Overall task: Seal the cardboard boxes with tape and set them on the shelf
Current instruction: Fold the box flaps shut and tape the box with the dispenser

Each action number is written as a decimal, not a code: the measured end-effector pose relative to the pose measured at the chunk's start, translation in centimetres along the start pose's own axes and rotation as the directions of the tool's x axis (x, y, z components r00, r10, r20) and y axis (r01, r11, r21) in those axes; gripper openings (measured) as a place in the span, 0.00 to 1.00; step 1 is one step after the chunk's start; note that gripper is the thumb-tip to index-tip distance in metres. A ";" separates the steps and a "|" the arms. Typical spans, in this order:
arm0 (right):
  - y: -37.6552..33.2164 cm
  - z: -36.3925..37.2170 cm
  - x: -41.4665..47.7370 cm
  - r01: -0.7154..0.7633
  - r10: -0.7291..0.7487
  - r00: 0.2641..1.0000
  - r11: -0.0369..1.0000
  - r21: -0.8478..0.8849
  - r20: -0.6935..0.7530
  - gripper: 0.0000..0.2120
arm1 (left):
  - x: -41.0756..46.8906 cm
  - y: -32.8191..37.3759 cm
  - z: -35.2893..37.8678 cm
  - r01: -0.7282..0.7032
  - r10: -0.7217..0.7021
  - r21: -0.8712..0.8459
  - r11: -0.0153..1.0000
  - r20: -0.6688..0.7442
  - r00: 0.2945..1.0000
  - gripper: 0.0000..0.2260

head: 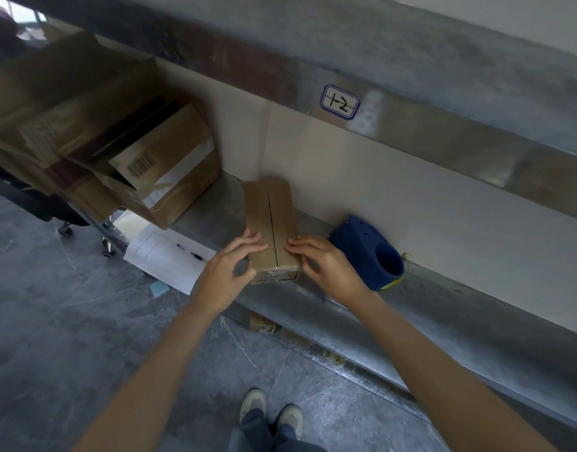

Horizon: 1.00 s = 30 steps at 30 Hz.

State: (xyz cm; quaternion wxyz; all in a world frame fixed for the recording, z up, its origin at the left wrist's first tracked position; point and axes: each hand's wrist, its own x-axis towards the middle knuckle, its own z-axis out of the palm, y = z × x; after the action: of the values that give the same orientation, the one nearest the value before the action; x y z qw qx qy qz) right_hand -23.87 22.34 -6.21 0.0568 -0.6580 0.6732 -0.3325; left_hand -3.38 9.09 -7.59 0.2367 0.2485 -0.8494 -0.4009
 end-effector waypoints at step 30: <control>0.1 0.4 -0.3 -0.065 0.066 0.996 0.997 -0.029 0.056 0.23 | -0.1 -0.3 1.2 -0.093 0.112 0.201 0.975 -0.086 0.990 0.22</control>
State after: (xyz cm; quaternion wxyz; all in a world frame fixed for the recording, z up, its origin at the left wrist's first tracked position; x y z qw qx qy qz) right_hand -23.69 22.51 -6.63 0.0778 -0.6456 0.6970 -0.3022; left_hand -3.99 9.71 -8.51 0.2723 0.2455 -0.8840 -0.2899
